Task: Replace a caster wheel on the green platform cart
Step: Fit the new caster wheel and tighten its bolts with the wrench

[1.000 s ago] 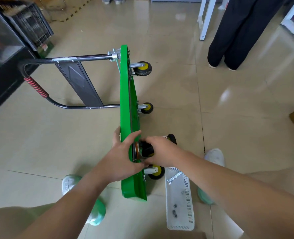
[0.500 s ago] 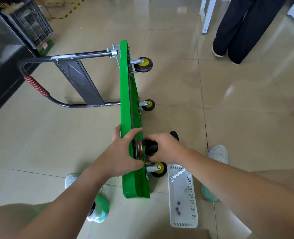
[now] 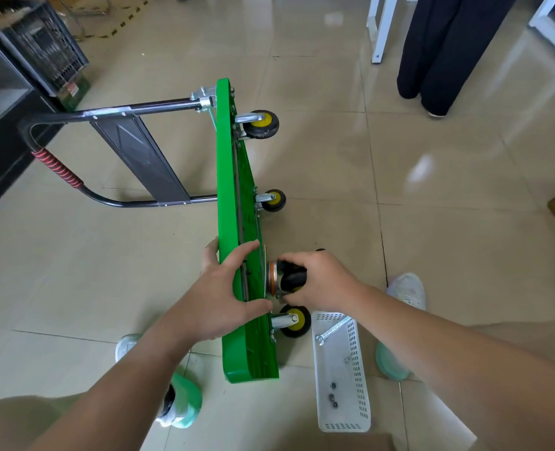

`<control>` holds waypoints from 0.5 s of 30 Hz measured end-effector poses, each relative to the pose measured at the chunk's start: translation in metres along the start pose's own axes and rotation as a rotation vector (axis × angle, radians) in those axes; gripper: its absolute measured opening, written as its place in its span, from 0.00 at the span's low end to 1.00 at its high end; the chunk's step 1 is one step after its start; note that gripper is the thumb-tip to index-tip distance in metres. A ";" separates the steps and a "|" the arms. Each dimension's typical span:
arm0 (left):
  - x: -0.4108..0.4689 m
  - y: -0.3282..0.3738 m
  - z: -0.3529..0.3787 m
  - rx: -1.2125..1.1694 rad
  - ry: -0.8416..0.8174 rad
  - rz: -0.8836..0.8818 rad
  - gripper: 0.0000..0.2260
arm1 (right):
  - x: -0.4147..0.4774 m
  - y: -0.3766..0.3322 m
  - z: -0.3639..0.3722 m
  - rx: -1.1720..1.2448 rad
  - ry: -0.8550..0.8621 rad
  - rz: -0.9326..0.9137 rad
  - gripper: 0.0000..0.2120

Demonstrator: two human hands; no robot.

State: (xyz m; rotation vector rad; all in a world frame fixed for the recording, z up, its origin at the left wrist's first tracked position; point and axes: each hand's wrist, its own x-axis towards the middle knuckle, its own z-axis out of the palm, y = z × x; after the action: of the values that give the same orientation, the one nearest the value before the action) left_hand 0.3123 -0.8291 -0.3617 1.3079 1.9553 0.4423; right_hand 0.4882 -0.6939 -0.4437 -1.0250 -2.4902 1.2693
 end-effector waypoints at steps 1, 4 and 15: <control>0.002 0.000 -0.001 -0.003 0.013 0.003 0.43 | 0.000 0.003 -0.001 0.005 0.012 0.009 0.27; 0.009 0.001 -0.004 -0.011 0.054 0.017 0.43 | 0.000 0.010 -0.004 0.014 0.068 0.036 0.25; 0.052 -0.001 -0.028 -0.037 0.113 0.038 0.42 | 0.033 0.050 0.007 0.088 0.284 0.345 0.22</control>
State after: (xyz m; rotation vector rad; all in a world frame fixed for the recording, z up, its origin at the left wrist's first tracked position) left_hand 0.2799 -0.7799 -0.3633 1.3244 2.0073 0.5793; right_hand 0.4861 -0.6573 -0.4916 -1.5409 -2.0897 1.2027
